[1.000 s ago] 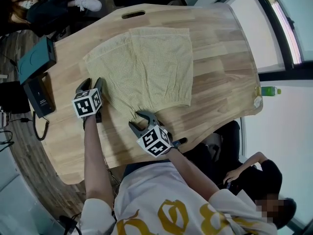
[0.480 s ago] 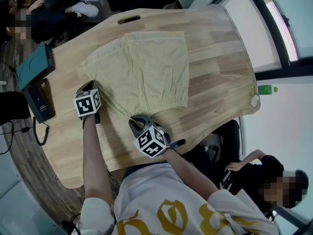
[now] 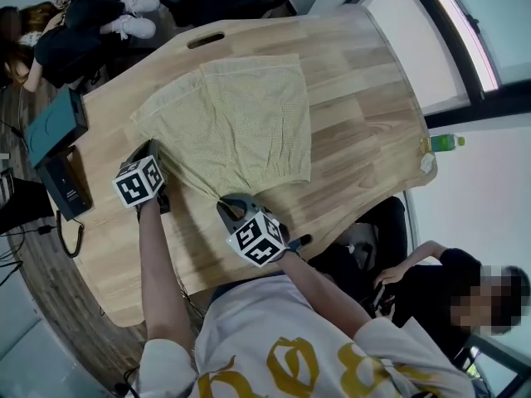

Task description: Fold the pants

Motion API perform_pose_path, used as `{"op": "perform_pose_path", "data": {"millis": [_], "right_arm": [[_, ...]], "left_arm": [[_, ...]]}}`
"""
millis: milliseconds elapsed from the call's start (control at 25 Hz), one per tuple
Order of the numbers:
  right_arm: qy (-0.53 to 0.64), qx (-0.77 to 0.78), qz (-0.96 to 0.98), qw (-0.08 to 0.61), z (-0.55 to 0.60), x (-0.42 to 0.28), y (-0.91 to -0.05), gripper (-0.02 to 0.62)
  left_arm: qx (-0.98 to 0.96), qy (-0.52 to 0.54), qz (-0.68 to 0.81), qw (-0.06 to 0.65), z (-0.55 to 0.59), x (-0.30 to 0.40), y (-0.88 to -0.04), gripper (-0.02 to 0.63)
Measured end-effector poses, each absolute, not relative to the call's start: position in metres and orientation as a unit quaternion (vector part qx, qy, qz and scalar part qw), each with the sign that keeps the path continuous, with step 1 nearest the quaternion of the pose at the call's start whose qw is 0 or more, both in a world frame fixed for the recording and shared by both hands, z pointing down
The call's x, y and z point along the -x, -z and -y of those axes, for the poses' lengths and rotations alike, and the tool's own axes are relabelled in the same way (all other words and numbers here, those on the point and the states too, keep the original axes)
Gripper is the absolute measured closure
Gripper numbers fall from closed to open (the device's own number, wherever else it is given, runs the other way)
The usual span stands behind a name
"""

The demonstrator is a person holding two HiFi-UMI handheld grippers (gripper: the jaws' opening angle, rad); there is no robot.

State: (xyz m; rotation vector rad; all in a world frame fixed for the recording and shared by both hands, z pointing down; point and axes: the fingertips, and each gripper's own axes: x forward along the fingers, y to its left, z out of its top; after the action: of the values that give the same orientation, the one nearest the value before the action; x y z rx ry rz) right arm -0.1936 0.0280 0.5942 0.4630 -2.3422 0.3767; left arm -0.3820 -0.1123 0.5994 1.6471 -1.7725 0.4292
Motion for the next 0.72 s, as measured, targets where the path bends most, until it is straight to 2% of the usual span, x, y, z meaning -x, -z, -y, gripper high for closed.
{"op": "perform_pose_path", "data": {"millis": [720], "right_arm": [[-0.171, -0.242, 0.906, 0.301, 0.008, 0.17, -0.559, 0.566]], "left_arm": [[-0.665, -0.052, 0.676, 0.314, 0.149, 0.36, -0.527, 0.591]]}}
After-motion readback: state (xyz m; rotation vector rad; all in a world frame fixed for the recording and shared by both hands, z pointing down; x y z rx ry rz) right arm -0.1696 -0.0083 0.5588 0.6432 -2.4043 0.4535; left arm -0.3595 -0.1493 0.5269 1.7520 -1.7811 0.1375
